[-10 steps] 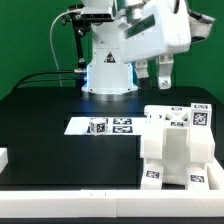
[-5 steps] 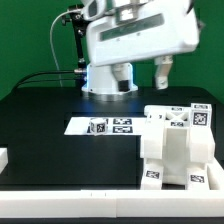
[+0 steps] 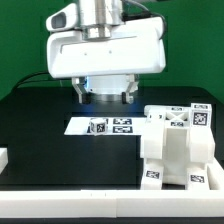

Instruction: Assemble chair

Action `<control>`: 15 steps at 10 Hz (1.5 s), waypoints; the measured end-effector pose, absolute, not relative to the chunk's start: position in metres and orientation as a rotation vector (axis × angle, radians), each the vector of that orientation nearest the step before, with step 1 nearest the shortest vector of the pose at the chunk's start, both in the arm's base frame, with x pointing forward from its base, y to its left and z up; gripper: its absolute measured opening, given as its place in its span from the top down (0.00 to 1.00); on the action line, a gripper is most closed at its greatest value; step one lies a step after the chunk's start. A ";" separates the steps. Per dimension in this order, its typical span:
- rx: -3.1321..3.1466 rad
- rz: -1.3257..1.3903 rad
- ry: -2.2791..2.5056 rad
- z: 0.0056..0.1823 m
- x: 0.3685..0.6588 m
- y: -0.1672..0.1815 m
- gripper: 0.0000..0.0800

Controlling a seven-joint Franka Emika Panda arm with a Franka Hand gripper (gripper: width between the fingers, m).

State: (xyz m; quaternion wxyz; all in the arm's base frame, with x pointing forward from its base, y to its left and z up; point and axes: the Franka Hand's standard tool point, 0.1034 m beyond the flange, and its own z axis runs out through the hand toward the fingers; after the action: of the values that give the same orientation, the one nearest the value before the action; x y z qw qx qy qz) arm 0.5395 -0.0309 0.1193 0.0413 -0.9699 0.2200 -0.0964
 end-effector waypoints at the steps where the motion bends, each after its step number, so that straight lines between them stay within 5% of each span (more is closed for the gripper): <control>1: -2.964 -0.271 0.682 0.119 0.538 -0.033 0.19; 3: -2.972 -0.225 0.649 0.113 0.530 -0.045 0.19; 5: -2.869 0.169 0.695 0.108 0.498 -0.066 0.19; 10: -2.770 0.590 0.681 0.104 0.481 -0.064 0.19; 13: -2.609 0.980 0.691 0.070 0.426 -0.082 0.19; 15: -2.635 1.085 0.695 0.065 0.437 -0.072 0.19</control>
Offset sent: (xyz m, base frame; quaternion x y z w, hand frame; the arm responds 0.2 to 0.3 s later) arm -0.0298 -0.0439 -0.0146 0.0391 -0.2318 0.0218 0.9717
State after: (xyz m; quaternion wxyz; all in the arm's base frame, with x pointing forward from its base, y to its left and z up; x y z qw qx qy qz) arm 0.4369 -0.0718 0.0648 0.1040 -0.8935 0.2355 0.3679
